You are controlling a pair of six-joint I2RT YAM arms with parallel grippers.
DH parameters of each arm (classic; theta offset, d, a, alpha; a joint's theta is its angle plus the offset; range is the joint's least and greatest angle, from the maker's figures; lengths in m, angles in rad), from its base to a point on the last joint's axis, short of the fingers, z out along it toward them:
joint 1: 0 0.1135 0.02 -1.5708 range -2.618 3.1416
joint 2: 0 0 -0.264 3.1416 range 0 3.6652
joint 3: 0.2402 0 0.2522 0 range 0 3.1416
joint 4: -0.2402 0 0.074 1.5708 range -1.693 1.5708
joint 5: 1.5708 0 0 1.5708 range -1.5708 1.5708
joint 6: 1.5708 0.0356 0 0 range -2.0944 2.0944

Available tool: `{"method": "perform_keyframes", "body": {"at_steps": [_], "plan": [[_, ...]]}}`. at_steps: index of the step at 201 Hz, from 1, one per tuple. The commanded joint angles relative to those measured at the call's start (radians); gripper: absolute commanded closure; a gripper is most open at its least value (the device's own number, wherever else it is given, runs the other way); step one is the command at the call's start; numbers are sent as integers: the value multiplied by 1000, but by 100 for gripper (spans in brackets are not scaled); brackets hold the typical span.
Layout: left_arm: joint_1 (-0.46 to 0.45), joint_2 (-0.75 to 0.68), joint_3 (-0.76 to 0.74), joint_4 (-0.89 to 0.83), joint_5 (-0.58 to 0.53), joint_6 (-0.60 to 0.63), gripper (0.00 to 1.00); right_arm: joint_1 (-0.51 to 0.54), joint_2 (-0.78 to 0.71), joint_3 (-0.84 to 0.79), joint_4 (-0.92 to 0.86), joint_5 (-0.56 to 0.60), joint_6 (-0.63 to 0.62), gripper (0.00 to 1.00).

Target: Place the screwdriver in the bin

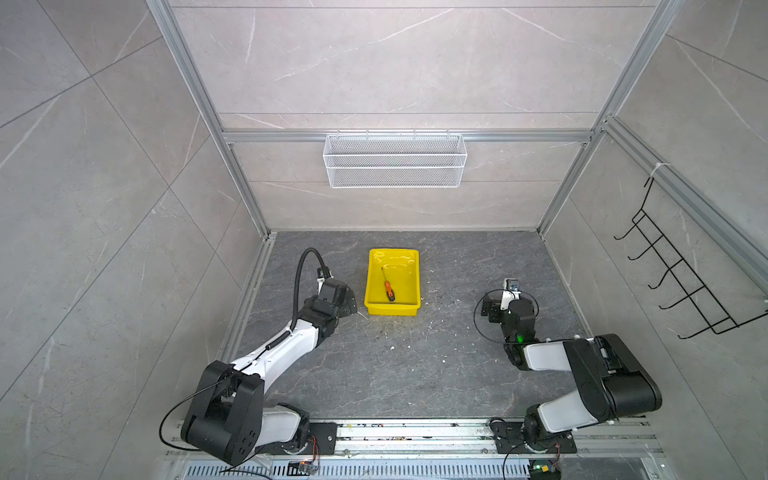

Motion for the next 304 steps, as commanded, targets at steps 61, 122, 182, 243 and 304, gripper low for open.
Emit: {"method": "perform_keyframes", "body": {"at_steps": [61, 122, 182, 243, 304], "plan": [[107, 17, -367, 821, -190, 553, 0, -1, 2, 22, -26, -34, 2, 1], [199, 151, -363, 923, -94, 520, 0, -1, 2, 22, -25, -33, 2, 1], [348, 123, -400, 922, 101, 394, 0, -2, 2, 22, -25, -33, 2, 1], [399, 184, -439, 1046, 219, 390, 0, -1, 2, 22, -24, -32, 3, 1], [399, 171, -435, 1012, 225, 386, 0, -14, 5, 35, -52, -140, -20, 1]]}}
